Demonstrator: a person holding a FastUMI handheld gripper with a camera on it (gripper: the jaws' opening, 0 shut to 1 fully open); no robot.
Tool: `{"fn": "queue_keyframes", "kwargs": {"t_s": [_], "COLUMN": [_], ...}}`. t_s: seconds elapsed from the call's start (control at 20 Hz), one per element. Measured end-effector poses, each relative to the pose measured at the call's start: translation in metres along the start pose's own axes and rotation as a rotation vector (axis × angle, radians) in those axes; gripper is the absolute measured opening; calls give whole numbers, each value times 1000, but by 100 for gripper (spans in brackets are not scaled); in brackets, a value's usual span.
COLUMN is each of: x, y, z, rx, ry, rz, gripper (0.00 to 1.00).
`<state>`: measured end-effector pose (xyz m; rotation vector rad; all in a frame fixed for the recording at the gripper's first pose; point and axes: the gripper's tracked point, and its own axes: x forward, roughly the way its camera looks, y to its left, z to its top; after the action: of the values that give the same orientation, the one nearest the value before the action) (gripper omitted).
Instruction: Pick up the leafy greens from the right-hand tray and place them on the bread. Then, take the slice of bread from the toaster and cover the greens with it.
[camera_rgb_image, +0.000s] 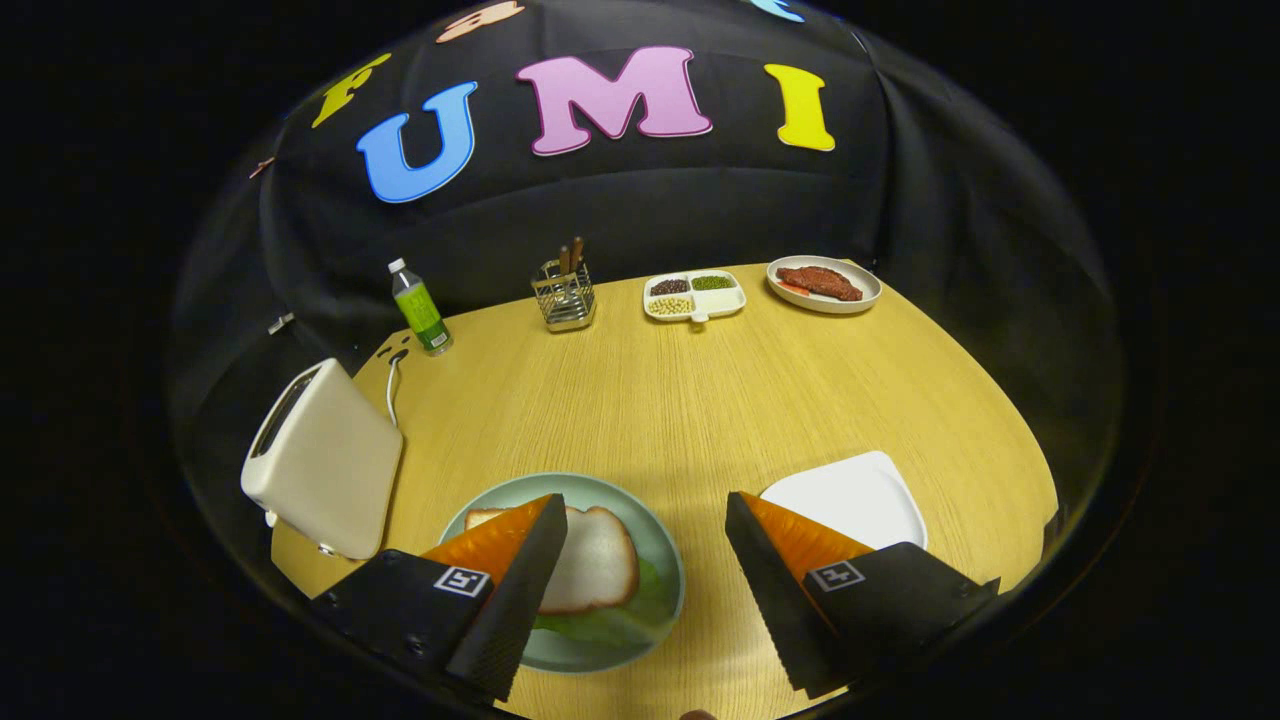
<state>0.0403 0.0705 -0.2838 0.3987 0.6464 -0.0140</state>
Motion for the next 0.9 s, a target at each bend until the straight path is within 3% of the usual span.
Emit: {"fn": "queue_keyframes", "kwargs": {"t_s": [0.2, 0.5, 0.9], "x": [-22, -63, -114], "y": [-7, -5, 6], "z": [30, 82, 135], "rx": [25, -48, 34], "ry": [-44, -140, -234], "rz": [24, 101, 233], "gripper": [99, 99, 99]}}
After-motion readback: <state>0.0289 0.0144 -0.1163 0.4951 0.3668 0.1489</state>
